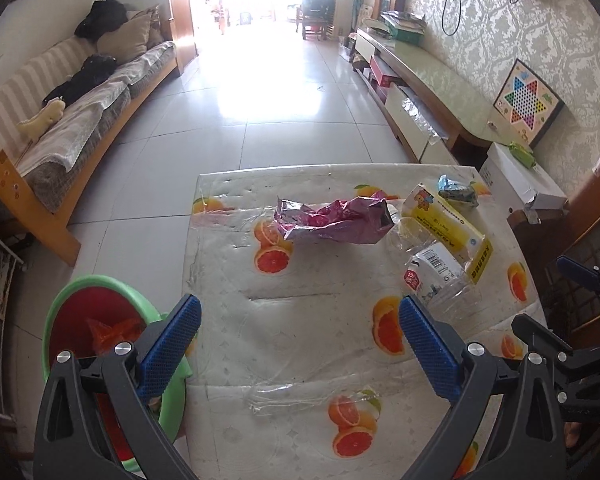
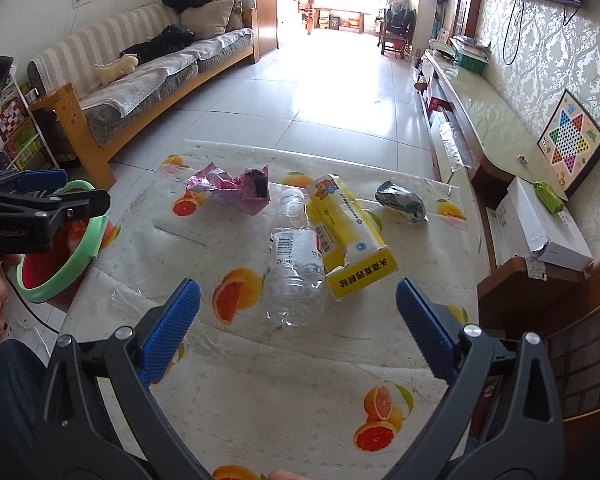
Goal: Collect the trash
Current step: 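Move both tools back over the table toward the remaining trash, then grasp the pink wrapper with the left tool while the right tool grasps the clear plastic bottle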
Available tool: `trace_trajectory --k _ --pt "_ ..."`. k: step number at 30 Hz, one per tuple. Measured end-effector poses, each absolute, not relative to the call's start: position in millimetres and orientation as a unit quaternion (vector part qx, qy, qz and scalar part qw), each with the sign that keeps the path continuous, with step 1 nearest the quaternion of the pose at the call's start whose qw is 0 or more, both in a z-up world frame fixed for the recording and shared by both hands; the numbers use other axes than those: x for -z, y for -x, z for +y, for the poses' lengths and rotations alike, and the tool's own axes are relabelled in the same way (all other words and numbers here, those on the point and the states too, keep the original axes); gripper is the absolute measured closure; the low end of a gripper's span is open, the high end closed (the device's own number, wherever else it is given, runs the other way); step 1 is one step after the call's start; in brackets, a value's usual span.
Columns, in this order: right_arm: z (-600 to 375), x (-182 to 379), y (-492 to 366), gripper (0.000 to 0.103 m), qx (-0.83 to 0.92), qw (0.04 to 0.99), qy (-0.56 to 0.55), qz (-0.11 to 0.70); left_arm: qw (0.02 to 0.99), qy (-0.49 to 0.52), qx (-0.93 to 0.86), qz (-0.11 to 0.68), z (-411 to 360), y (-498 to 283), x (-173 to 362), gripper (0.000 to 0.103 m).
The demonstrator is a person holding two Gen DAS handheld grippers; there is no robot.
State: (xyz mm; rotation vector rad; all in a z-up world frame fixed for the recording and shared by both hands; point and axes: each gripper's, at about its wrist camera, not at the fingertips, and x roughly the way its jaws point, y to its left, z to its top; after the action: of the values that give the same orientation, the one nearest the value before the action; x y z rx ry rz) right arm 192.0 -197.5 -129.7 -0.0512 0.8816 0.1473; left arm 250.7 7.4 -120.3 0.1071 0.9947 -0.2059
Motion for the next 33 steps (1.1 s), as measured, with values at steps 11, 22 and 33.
trace_trajectory --k 11,22,33 --pt "-182 163 -242 0.006 -0.078 0.884 0.027 0.46 0.831 -0.2 0.128 0.503 -34 -330 178 0.008" --pt "-180 196 -267 0.006 -0.076 0.869 0.008 0.49 0.765 -0.322 0.242 0.503 -74 -375 219 0.008" --pt "-175 220 -278 0.008 -0.081 0.853 0.013 0.515 0.746 -0.286 0.269 0.538 -77 -402 235 0.008"
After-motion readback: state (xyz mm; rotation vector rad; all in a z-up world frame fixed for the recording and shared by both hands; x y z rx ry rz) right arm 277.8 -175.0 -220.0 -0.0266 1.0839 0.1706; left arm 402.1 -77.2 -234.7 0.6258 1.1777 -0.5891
